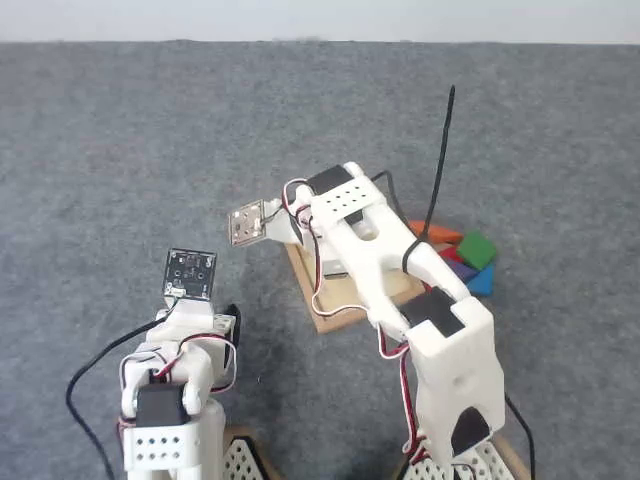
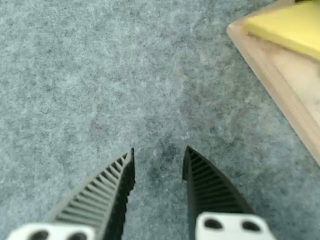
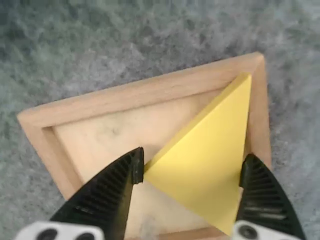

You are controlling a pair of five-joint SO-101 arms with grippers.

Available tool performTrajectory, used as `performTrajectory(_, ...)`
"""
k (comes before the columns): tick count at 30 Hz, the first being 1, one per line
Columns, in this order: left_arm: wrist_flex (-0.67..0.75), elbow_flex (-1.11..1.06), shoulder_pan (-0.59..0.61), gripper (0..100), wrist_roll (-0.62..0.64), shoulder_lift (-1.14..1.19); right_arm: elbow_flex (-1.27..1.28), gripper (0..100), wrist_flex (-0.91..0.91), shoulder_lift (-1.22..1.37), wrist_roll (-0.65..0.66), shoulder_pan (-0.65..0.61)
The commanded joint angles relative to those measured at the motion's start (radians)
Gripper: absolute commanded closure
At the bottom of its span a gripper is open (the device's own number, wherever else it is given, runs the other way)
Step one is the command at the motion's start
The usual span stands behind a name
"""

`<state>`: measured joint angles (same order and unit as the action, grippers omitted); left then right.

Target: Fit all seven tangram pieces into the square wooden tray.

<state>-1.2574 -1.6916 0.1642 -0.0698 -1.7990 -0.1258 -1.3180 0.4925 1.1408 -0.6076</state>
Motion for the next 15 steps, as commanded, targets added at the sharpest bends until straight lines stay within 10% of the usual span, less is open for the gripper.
performTrajectory(1, -0.009, 0.008, -0.002, 85, -0.006, -0.028, -0.063, 73.1, 0.007, -0.016, 0.028, 0.005)
performTrajectory(15, -0.009, 0.008, -0.002, 85, -0.006, -0.028, -0.153, 59.0, -0.073, -0.015, 0.026, 0.038)
